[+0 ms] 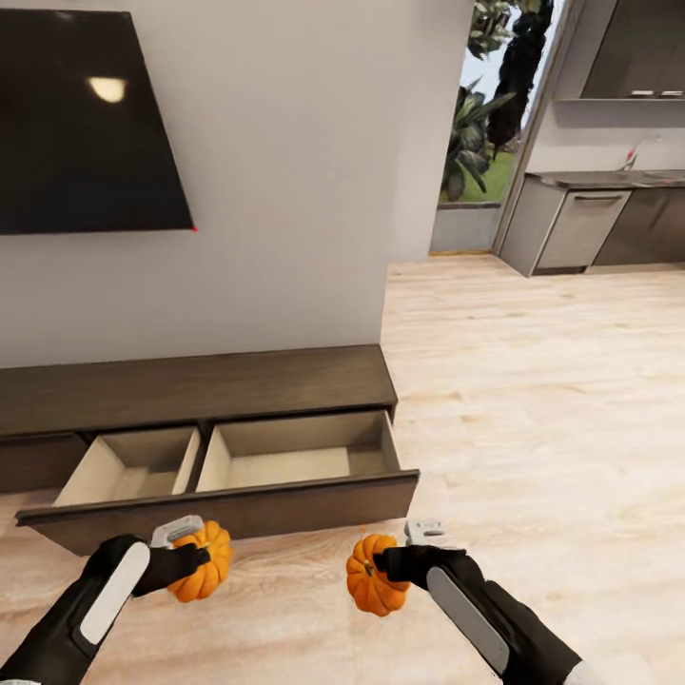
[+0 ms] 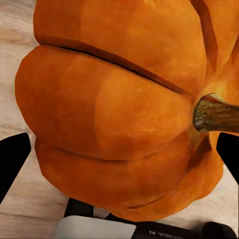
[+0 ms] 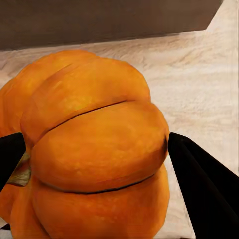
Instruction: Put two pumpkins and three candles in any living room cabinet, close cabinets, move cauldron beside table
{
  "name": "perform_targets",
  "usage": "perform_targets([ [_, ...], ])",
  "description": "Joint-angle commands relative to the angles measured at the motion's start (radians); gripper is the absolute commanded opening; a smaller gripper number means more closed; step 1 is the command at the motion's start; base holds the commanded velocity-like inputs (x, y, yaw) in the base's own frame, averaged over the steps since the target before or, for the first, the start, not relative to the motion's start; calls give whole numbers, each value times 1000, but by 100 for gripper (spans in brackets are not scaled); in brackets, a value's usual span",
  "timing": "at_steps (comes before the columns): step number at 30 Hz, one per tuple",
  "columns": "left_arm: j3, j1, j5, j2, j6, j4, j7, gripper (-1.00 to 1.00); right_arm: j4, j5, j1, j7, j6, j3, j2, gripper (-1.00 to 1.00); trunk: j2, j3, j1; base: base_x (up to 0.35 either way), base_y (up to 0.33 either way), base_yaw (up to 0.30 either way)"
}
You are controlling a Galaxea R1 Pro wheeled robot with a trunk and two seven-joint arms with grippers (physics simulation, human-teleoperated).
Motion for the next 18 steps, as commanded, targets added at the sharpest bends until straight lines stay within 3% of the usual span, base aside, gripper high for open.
perform_targets([
  [1,20,0,10,2,36,-31,10,-100,-51,-13,-1,-45,45,-11,0,-100,0,-1,0,153,0,0],
  [3,67,0,11,3,99,-112,10,-100,-136,-16,-2,-93,147,-96,5,-100,0,-1,0,59,0,0],
  [7,91,0,11,8,121,-181,9,-100,-164,-13,-3,-112,266,-199,39,-100,0,-1,0,14,0,0],
  [10,109,0,12,18,124,-195,10,-100,-166,-13,-5,-117,304,-222,62,-100,0,-1,0,1,0,0],
  [15,130,0,24,19,125,-245,9,-100,-157,-15,-5,-114,305,-234,68,-100,0,-1,0,0,0,0],
  [18,135,1,32,19,126,-258,9,-100,-163,-16,-5,-109,304,-268,68,-100,0,-1,0,0,0,0],
])
